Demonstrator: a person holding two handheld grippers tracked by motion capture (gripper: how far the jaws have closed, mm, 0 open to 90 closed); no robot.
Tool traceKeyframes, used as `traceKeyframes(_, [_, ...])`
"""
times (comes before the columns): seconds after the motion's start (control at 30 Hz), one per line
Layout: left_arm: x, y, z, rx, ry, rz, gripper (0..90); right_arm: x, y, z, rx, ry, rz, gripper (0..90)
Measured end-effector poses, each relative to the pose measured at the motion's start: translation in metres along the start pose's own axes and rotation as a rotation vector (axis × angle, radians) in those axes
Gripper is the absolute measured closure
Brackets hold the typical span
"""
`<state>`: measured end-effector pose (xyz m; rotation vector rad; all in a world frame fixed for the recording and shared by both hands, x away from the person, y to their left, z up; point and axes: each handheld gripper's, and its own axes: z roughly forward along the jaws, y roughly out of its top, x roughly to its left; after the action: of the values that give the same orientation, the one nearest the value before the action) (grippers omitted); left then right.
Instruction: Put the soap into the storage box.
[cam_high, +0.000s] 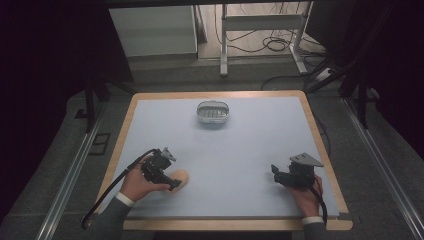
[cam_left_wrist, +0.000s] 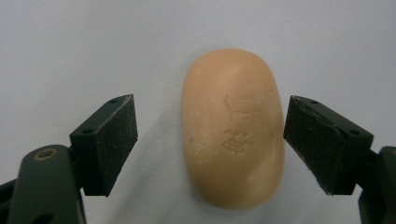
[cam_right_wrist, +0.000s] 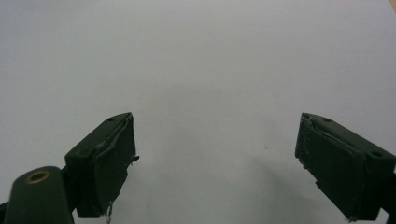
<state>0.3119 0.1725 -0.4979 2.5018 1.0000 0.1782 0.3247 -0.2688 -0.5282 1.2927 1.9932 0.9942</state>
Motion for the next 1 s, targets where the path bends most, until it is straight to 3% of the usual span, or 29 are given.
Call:
traceKeyframes(0.37, [-0.005, -0.001, 0.018, 0.068, 0.001, -0.013, 22.8, 0.0, 0.0, 0.0, 0.001, -0.002, -0.001, 12.5])
traceKeyframes(0.53, [-0.007, -0.001, 0.019, 0.064, -0.011, -0.011, 31.9, 0.0, 0.0, 0.0, 0.0, -0.002, 0.002, 12.5])
traceKeyframes(0.73, [-0.004, -0.001, 0.016, 0.06, -0.002, -0.015, 32.6, 0.0, 0.0, 0.0, -0.001, -0.002, 0.003, 12.5])
traceKeyframes(0.9, [0.002, -0.001, 0.009, 0.036, -0.026, -0.028, 32.7, 0.0, 0.0, 0.0, -0.001, -0.003, 0.004, 12.5])
traceKeyframes(1.0, [0.005, 0.001, 0.004, 0.034, -0.01, -0.022, 32.7, 0.0, 0.0, 0.0, -0.001, -0.004, 0.004, 12.6])
